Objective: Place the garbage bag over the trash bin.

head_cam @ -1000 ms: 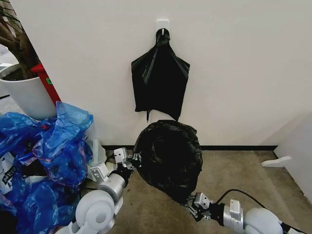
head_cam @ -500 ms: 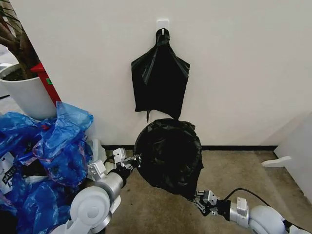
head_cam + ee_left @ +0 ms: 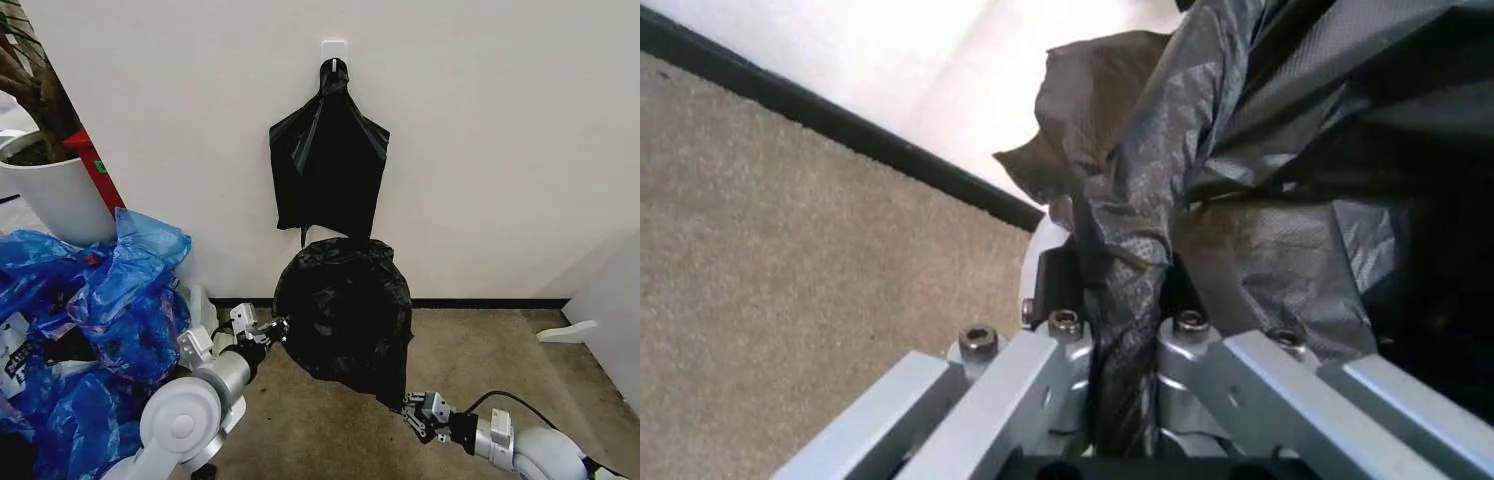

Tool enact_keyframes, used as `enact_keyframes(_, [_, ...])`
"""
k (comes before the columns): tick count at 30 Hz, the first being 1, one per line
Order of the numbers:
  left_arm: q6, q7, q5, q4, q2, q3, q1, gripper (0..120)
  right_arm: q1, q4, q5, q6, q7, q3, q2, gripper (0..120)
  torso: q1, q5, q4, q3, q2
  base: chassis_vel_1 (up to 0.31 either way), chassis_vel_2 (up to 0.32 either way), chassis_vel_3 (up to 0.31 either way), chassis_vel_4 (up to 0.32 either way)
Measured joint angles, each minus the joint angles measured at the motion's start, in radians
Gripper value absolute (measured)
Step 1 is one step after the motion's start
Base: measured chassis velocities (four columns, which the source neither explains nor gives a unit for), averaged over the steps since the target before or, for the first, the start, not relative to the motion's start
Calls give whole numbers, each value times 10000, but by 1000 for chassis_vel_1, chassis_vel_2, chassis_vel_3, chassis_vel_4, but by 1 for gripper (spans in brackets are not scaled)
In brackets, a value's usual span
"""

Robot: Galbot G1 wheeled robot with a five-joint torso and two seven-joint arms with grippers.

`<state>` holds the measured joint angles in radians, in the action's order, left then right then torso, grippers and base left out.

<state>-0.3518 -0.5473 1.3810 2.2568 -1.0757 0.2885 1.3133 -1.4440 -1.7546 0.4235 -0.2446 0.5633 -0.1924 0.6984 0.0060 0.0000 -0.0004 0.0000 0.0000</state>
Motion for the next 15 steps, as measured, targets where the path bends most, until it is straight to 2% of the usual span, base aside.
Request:
enact_keyframes(2, [16, 87, -203, -49, 3, 16, 1, 1, -42, -4, -63, -6, -120, 2, -6, 1, 0, -3, 4, -1, -1, 0, 0, 0, 0])
enact_keyframes(3, [41, 168, -450, -134, 28, -2, 17, 1, -83, -29, -117, -29, -283, -1, -21, 7, 1, 3, -7, 2, 0, 0, 0, 0, 0])
enact_keyframes(4, [95, 274, -732, -224, 38, -57, 33, 1, -115, -194, -140, -93, -397, -33, -39, 11, 1, 3, 5, 1, 0, 0, 0, 0, 0])
enact_keyframes(10, [213, 215, -1339, -554, -100, -211, 17, 1, -370, -740, -189, -157, -561, -58, -179, 32, 2, -1, 3, 2, 0, 0, 0, 0, 0])
enact_keyframes(12, [239, 185, -2010, -719, -132, -353, 8, 1, -577, -994, -235, -230, -643, -145, -222, 40, 1, 1, 0, 1, 0, 0, 0, 0, 0])
enact_keyframes(13, [239, 185, -2010, -719, -132, -353, 8, 1, -577, -994, -235, -230, -643, -145, -222, 40, 1, 1, 0, 1, 0, 0, 0, 0, 0])
enact_keyframes(15, [301, 170, -2850, -943, -149, -492, 15, 1, -909, -1364, -279, -326, -790, -313, -294, 48, 1, 1, 1, 2, -1, 0, 0, 0, 0])
